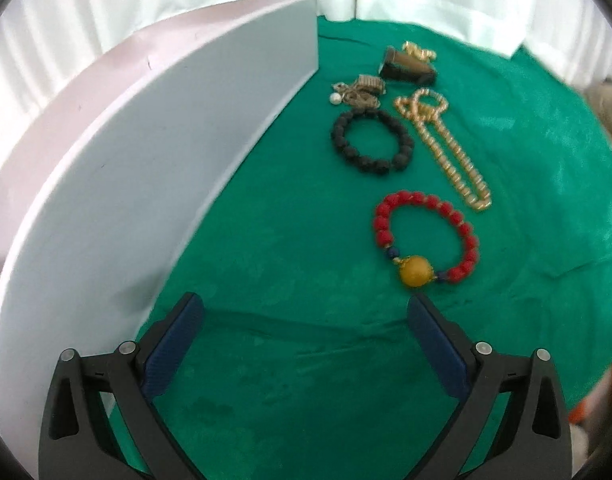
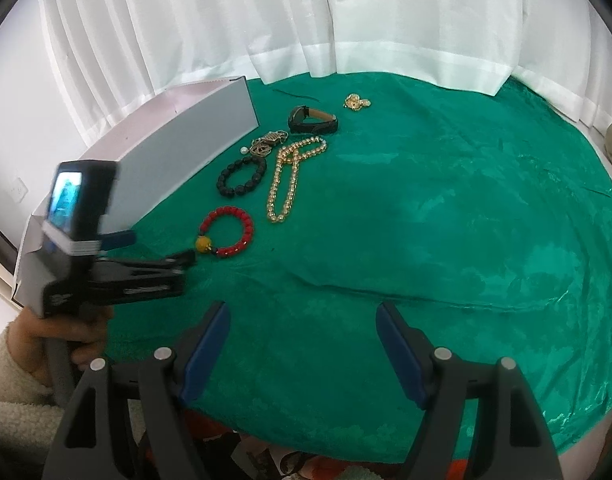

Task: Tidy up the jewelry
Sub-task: 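Move the left gripper to the red bead bracelet and grasp its yellow bead, then lift the red bracelet with the left gripper while the right gripper grasps the gold chain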

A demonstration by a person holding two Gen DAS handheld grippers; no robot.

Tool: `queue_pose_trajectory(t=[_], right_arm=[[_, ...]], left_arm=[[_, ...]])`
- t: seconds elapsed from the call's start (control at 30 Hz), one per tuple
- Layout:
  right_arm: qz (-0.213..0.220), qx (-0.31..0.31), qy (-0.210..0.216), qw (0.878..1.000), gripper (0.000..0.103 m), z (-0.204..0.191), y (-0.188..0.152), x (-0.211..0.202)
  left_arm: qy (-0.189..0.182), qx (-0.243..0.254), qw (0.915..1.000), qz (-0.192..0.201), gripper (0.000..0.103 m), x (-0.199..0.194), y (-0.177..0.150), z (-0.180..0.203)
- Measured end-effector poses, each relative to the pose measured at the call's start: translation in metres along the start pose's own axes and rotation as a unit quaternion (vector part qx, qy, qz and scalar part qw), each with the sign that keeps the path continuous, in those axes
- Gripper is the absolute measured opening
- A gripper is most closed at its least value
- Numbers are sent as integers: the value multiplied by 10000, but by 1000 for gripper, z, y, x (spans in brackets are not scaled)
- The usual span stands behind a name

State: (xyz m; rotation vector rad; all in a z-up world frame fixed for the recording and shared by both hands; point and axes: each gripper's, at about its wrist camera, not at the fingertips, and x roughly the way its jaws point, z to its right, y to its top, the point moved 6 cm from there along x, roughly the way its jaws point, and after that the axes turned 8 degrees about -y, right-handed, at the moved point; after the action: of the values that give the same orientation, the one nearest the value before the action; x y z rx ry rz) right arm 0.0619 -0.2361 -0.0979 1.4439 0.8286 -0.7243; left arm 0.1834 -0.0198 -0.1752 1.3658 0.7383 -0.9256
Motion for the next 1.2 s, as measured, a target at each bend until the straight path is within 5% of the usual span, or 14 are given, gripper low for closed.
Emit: queue_pose_trajectory(t=[0.17,0.3,0.4,0.47,0.53,0.67,0.93,1.03,1.13,1.2], right_arm=[[-4,-117,74,9999,77,-10,-1,1],[60,-146,73,9998,77,-11,-2,-4],[81,-66,21,9999,77,-4,-3,-7],[76,24,-3,10000,77,3,-3,-6],[36,111,0,9999,77,7,-4,-4],[3,150,77,9999,77,6,-2,-2],[-19,87,288,9995,77,1,36,15],[-134,68,758,9970,76,-9,67,35],[-322,280,717,9965,54,-1,101,67],[-675,704,699,9928,50,12,124,98]], left_arm=[[-539,-469,9974,31,91,9,9,18],[54,-166,9997,147,72,27,11,33],[-21,-112,9998,183,63,19,0,32],[-58,-9,9998,171,29,13,-3,29],[-150,69,9998,78,16,11,-3,24],[-904,-468,9947,-134,15,3,-1,3],[-1119,-962,9890,55,15,-15,-2,-23],[-1235,-1031,9868,179,15,-23,-3,-26],[-1269,-1146,9850,220,15,-23,-2,-33],[-1290,-1251,9835,206,15,-22,-5,-39]])
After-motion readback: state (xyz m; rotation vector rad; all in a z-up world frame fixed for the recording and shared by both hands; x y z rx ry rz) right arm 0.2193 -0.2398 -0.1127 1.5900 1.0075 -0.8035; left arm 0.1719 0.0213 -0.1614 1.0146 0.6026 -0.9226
